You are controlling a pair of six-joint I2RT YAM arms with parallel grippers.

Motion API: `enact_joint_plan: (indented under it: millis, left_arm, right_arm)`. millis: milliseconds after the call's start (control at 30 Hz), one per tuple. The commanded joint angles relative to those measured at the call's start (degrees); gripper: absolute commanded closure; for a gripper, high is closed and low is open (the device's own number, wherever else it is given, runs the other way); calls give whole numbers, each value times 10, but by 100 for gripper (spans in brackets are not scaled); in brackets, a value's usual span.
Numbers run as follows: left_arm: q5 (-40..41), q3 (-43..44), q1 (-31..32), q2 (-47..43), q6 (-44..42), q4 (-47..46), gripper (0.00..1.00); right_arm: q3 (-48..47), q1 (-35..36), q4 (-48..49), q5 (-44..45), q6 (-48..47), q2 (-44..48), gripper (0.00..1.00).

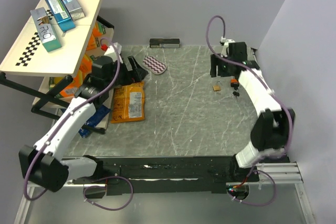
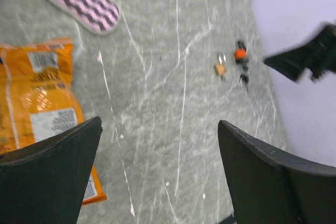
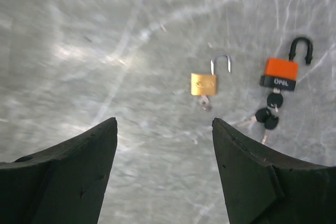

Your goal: Unlock with the key

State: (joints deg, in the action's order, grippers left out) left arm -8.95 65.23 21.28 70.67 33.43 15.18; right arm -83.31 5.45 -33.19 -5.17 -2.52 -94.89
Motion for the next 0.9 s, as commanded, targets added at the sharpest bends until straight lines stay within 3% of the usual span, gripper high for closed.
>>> enact_joint_plan:
  millis: [0,300,433,867]
  left_arm:
    - [53,-12,-2,-57,-13,-55,4]
    - [108,-7,-2,-103,-44,-61,4]
    - [118,-11,-2,-110,-36,-69,4]
    - [145,-42,-2,-128,-25,-104,4]
  right_arm:
    - [82,0,81,-67,51,125,21]
    - [228,1,218,-121,120,325,21]
    - [264,0,254,-128,129,353,21]
    - [267,0,240,-128,113,397,21]
